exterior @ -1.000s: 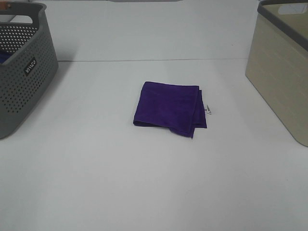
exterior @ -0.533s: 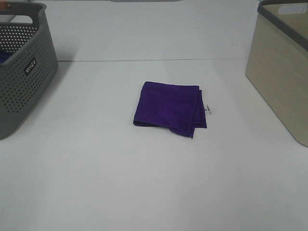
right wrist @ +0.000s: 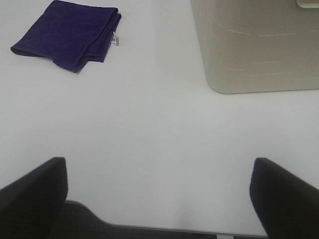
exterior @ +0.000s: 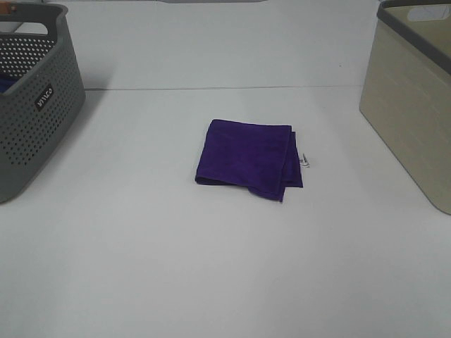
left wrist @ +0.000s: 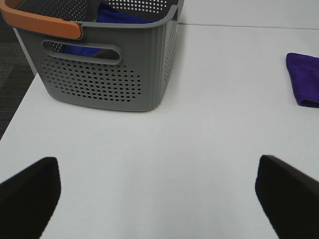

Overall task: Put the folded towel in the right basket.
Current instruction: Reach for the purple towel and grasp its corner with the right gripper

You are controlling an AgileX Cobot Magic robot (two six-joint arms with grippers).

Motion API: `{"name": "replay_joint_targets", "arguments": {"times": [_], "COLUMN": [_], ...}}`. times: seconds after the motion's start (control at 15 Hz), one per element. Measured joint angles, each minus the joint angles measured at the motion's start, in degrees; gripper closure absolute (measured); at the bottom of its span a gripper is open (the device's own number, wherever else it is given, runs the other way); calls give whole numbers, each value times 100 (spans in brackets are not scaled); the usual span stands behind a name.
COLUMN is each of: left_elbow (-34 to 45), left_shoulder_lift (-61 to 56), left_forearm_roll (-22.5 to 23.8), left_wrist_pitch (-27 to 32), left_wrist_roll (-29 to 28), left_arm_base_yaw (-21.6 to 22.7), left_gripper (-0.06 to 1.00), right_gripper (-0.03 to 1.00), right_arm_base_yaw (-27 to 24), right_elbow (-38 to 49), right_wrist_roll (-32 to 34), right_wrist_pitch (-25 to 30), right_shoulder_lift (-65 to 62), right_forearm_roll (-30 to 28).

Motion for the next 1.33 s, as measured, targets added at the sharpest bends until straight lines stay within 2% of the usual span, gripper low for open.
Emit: {"name": "replay_joint_targets", "arguments": {"times": [1.33], "left_elbow": [0], "left_shoulder_lift": [0], "left_forearm_roll": [-57], "left_wrist_pitch": [0], "left_wrist_roll": [0], "left_arm_base_yaw": [0], "left_gripper": [-4], "right_gripper": [-1], "right_arm_base_yaw": [0], "right_elbow": [0], "right_wrist_roll": [0], "right_wrist_pitch": [0], "right_shoulder_lift": [0], "right_forearm_roll": [-40]}}
